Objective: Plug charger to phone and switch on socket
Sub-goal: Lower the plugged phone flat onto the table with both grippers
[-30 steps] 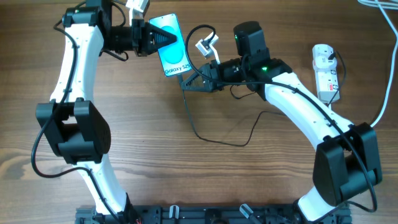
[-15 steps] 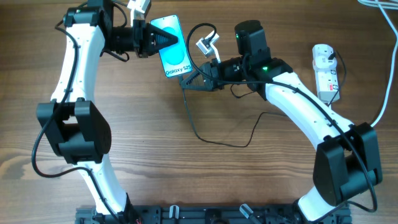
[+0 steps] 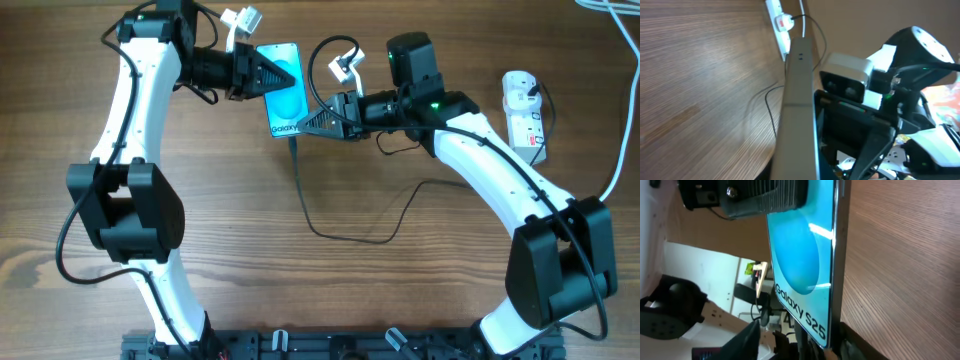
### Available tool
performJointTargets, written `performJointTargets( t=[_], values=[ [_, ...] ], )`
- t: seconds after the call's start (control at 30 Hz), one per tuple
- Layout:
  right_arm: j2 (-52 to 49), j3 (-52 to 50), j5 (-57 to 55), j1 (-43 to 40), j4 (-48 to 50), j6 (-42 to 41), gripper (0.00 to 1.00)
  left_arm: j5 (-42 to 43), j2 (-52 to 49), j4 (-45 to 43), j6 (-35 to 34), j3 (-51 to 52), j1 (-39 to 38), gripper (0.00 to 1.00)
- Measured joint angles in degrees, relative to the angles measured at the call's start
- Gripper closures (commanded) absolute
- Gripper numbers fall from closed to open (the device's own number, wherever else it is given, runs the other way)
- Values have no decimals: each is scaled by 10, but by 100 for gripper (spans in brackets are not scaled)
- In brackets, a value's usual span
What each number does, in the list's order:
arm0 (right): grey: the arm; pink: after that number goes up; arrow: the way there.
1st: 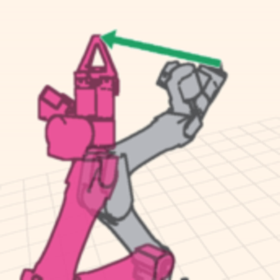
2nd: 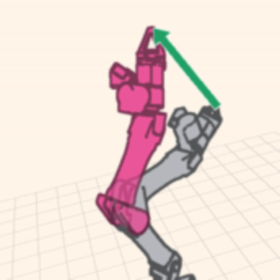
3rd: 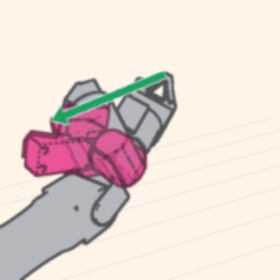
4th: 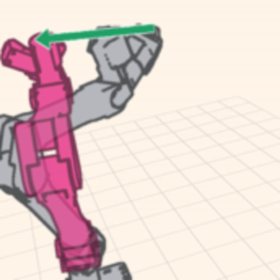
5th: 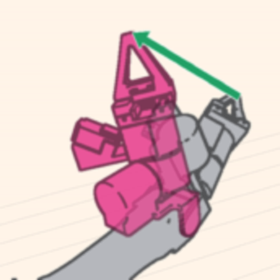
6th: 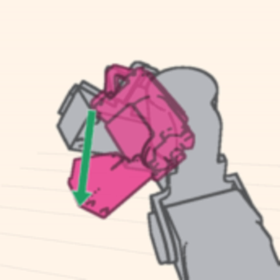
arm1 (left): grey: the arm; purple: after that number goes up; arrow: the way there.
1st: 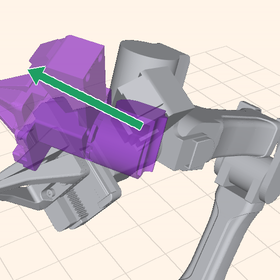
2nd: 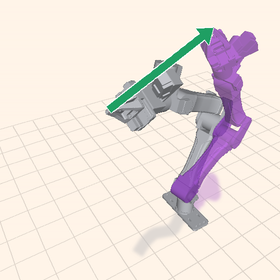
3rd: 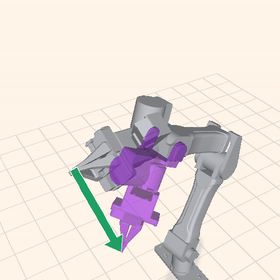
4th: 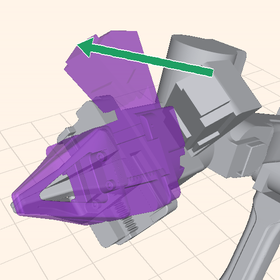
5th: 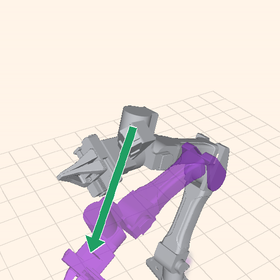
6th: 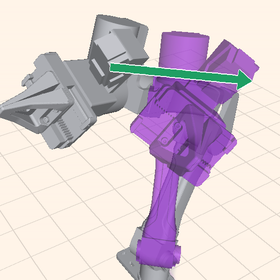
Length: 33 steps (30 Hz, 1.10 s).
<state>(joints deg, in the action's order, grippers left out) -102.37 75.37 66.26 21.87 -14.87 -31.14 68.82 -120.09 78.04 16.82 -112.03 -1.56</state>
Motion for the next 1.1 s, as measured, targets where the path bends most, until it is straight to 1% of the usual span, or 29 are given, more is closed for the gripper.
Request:
performJointTargets(
  t=[0.03,0.1,0.17,0.33,0.43,0.57,0.67,0.93,1.1],
  values=[
    [0,0,-12,0,-10,0,43,-19,0,2,0,0,-1,96],
    [0,3,-42,-1,-45,4,42,-71,0,3,-14,1,-5,96],
    [0,5,-78,-1,-76,10,41,-137,0,3,-41,1,-18,96],
    [0,5,-136,-1,-111,15,41,-217,0,-2,-76,1,-59,96],
    [0,5,-151,-1,-121,15,41,-260,-19,-26,-122,1,-70,96],
    [0,5,-158,-1,-126,15,41,-285,-80,-35,-158,2,-70,96],
    [0,5,-158,-1,-126,15,40,-287,-106,-39,-164,3,-70,96],
    [0,5,-158,-1,-127,15,40,-314,-142,-54,-172,3,-70,96],
    [0,5,-158,-1,-128,15,40,-315,-153,-65,-172,3,-70,96]
  ],
)
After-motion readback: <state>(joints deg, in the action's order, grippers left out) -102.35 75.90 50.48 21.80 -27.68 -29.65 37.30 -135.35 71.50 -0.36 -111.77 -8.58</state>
